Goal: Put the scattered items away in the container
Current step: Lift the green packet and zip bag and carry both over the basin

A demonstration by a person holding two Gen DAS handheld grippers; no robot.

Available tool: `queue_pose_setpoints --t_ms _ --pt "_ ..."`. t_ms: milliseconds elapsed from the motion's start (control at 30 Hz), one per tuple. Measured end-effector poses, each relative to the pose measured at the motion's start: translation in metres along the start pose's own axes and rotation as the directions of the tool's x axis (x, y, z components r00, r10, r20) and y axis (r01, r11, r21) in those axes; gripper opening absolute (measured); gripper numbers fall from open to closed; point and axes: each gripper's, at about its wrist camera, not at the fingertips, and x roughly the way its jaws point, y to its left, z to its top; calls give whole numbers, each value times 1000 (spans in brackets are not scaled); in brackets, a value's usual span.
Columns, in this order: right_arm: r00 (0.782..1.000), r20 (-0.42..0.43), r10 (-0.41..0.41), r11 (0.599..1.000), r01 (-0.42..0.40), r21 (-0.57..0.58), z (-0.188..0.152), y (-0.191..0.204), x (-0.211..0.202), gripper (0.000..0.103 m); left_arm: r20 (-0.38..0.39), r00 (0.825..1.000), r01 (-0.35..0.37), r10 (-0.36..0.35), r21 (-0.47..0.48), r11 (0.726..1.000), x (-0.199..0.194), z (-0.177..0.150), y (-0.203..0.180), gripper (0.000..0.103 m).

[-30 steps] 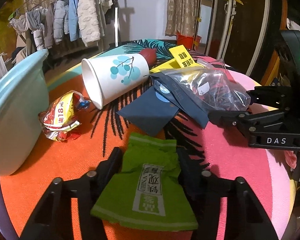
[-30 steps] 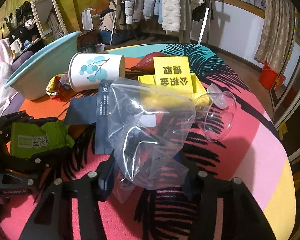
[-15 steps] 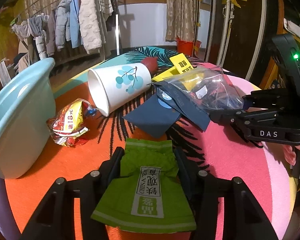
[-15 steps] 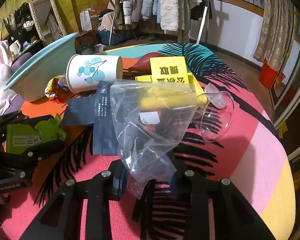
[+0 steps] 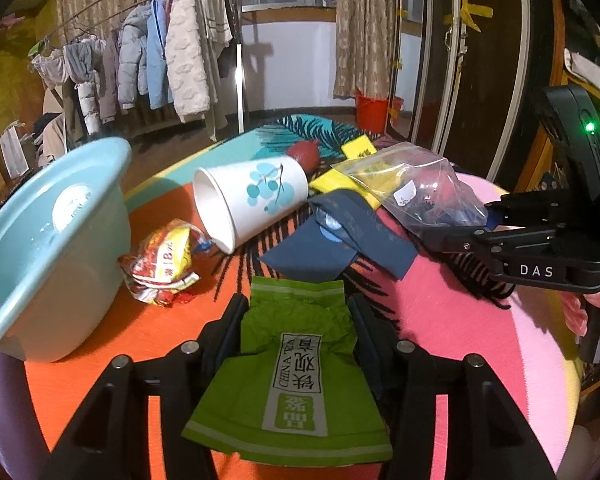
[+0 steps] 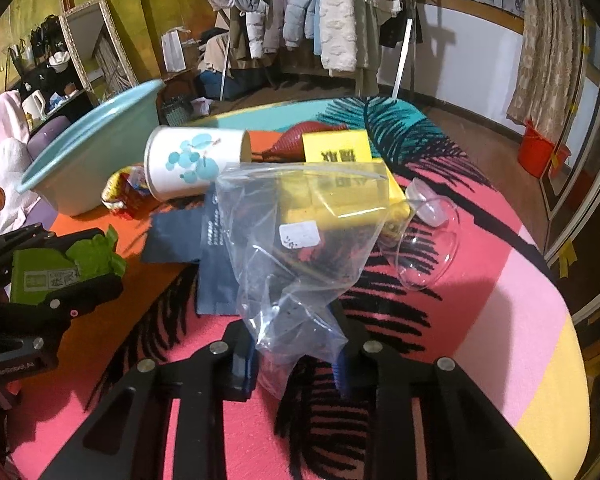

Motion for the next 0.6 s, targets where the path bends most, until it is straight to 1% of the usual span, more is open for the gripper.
queue_pose_setpoints --t_ms 167,333,467,600 --pt "1000 30 2 1000 -2 0 5 5 -20 30 30 1000 -4 4 -1 1000 -17 5 1 56" --pt "998 57 14 1000 -13 -16 14 15 -37 30 57 998 -21 21 -12 1000 -37 12 12 56" --pt "995 88 39 999 -36 -42 29 34 -49 31 85 995 -50 52 -25 998 -56 19 26 56" --pt "990 124 69 995 -59 -82 48 62 -59 30 128 986 -99 104 -49 994 -81 24 49 56"
